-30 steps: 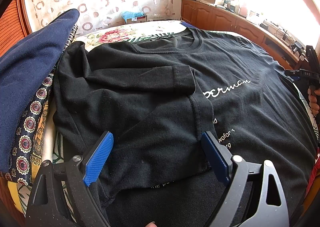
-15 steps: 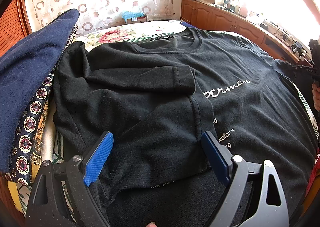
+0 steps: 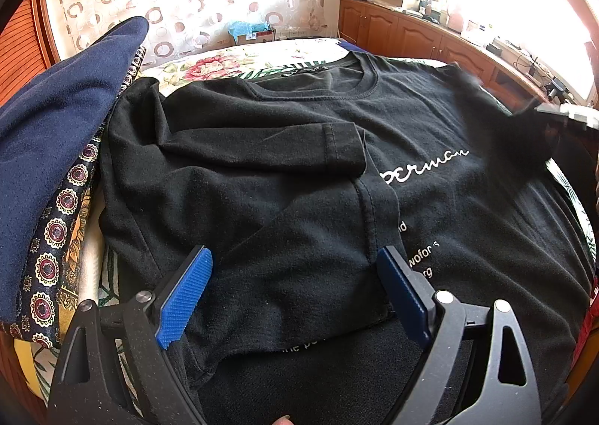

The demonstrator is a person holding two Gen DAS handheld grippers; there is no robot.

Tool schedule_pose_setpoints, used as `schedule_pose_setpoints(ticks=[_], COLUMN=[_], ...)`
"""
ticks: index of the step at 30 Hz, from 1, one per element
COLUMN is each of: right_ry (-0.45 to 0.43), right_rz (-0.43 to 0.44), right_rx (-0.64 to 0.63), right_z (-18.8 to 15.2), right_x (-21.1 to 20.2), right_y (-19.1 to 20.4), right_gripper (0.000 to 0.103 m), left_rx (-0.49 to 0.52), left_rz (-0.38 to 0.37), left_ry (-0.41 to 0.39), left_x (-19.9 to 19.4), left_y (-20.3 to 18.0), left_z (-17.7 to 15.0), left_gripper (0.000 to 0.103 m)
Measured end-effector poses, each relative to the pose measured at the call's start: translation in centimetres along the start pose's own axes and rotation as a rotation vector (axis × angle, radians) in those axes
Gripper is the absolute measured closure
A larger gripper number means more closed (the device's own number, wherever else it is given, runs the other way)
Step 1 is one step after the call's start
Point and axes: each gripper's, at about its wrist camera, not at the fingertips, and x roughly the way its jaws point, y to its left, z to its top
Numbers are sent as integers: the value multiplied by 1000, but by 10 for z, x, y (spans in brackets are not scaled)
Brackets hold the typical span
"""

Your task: Fold small clothes

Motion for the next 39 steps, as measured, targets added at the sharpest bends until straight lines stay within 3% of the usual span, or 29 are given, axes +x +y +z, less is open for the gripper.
schedule_pose_setpoints(ticks=[2, 4, 7, 14, 18, 20, 21, 24, 29, 35, 39], right_ry=[32, 44, 39, 24, 83, 65, 64, 50, 24, -11, -34], right_rz=[9, -7, -40, -182, -122, -118, -101, -58, -76, -6, 55], right_rx=[-4, -9, 16, 167, 281, 286, 297, 274, 158, 77, 97], right_z=[-12, -16, -21, -16, -14, -9, -6, 2, 29, 70, 96], right_x=[10, 13, 8, 13, 43, 45, 48, 53, 60, 78, 107], right_y=[1, -6, -19, -74, -100, -103, -105, -99, -65, -25, -11], right_gripper=[96, 80, 64, 64, 64, 64, 64, 96, 100, 100, 100], left_rx=[0, 0, 0, 0, 0, 0, -1, -1, -1, -1, -1], left_rz=[0, 0, 0, 0, 0, -1, 0, 0, 0, 0, 0], left_ry=[0, 0, 0, 0, 1, 0, 0, 0, 0, -1, -1], left_x=[0, 0, 0, 0, 0, -1, 0, 0, 0, 0, 0], left_y=[0, 0, 0, 0, 0, 0, 0, 0, 0, 0, 0], left_z=[0, 0, 0, 0, 0, 0, 0, 0, 0, 0, 0], left_gripper=[13, 13, 13, 13, 13, 13, 13, 13, 13, 13, 13])
